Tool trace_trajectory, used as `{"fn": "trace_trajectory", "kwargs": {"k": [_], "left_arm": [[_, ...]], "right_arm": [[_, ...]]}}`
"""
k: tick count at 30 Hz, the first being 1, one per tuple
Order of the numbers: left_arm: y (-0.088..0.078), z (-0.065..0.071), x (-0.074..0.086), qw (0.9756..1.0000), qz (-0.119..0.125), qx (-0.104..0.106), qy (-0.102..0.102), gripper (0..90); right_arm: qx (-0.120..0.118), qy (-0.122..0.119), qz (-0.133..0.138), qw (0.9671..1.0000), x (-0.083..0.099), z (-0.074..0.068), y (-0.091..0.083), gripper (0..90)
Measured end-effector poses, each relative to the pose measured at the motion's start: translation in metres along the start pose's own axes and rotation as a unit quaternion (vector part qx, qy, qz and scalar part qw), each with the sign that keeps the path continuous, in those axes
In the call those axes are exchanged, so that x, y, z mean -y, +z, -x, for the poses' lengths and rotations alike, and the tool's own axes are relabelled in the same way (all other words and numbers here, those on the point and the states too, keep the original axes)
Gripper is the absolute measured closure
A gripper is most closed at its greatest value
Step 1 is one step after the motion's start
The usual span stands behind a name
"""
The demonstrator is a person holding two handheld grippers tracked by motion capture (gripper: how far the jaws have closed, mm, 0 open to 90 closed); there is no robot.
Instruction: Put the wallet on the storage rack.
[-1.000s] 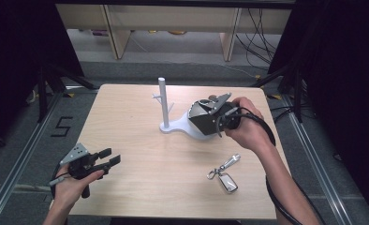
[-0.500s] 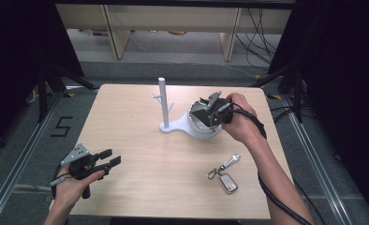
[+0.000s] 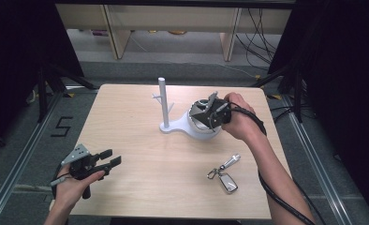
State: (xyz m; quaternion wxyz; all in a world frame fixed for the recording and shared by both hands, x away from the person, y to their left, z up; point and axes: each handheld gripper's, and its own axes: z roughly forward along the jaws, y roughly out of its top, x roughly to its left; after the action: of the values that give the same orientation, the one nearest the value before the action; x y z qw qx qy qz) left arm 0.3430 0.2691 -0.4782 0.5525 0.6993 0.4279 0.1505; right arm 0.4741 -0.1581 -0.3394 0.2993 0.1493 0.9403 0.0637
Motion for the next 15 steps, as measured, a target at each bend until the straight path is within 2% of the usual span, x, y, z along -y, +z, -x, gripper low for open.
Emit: {"fn": "trace_trajectory", "kwargs": {"k": [4,9,10,15], "left_arm": [[0.000,0.000,0.000,1.0000,-0.003,-0.005,0.000,43.2],[0.000,0.000,0.001,1.0000,-0.001,-0.001,-0.001,43.0],[0.000,-0.001,0.001,1.0000,0.001,0.001,-0.001,42.9],[0.000,-0.001,0.002,1.0000,-0.005,-0.005,-0.001,42.9]], "right_arm": [[-0.003,-0.009,-0.012,0.9999,-0.007,0.003,0.006,80.5],[-0.011,0.009,-0.020,0.9997,-0.010,0.006,0.016,80.1],[-0.010,-0.004,-0.018,0.9998,-0.011,0.008,0.018,80.0],[-0.018,0.018,-0.018,0.9995,-0.010,0.011,0.022,78.9]]}}
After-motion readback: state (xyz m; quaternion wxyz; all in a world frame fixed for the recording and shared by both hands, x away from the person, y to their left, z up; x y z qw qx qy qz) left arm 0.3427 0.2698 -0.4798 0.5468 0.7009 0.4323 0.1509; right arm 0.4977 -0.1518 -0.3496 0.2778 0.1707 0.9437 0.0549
